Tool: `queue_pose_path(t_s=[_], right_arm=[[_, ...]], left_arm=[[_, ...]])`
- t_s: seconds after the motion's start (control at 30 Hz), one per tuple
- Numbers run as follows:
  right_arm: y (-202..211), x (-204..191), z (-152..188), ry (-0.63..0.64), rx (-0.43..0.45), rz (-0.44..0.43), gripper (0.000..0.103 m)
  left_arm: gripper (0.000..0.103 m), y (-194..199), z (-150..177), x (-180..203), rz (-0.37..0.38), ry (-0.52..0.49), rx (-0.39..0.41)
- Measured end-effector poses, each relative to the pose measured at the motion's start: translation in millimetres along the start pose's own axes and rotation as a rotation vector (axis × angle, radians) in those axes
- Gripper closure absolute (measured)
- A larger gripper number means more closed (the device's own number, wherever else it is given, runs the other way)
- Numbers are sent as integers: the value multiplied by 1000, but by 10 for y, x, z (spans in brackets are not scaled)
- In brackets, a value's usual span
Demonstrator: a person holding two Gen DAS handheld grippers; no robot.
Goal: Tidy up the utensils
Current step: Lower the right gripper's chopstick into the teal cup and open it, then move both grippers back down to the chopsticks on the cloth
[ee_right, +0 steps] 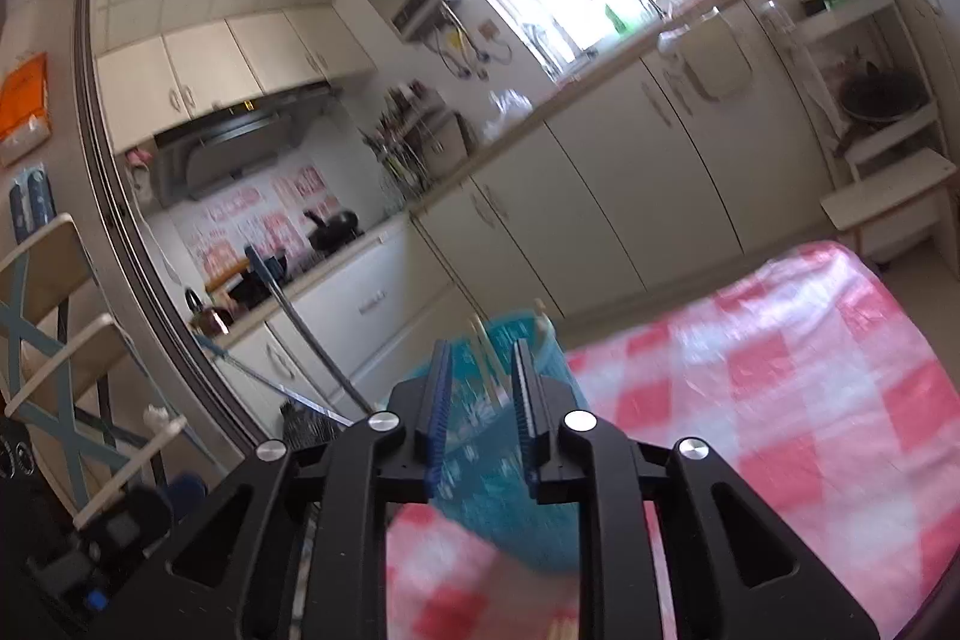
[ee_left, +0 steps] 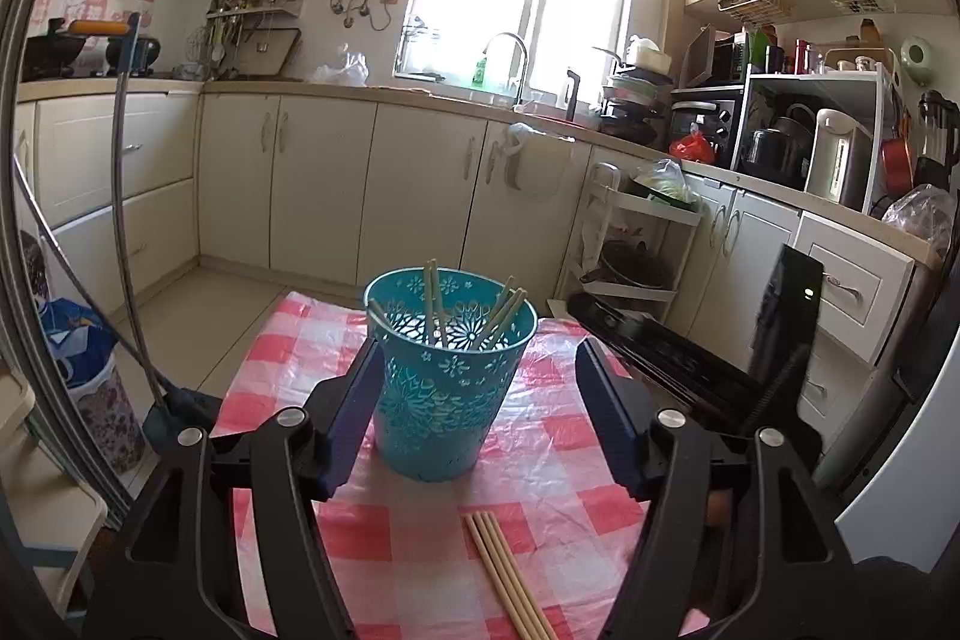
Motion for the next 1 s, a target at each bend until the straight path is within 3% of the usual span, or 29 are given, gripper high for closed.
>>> queue_pose_path(t_s=[0.17,0.33,0.5,0.57,0.8,1.0], right_arm=[[101,65,353,-20,-280,57,62],[70,-113,952,85,-582,87,59],[33,2,1128,86,-596,268,59],[-64,-8,1154,124,-592,337,66],[-357,-47,1258,195,-622,390,80],[-429,-86,1275,232,-627,408,81]], left_arm=[[36,-116,165,-233,-40,55,-110],[36,-290,387,-421,-57,92,-230],[36,-466,535,-476,-66,82,-314],[36,-562,611,-455,-76,62,-349],[36,-730,776,-484,-80,56,-414],[35,-878,821,-448,-75,35,-459]])
Point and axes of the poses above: each gripper's, at about its wrist camera, not at the fingertips, and y roughly against the way its jaws point, x to its right, z to its underside, the point moved 1 cm from there along -y, roughly the way its jaws point, and after that the axes turned 13 degrees about -x, right-handed, at the moved point
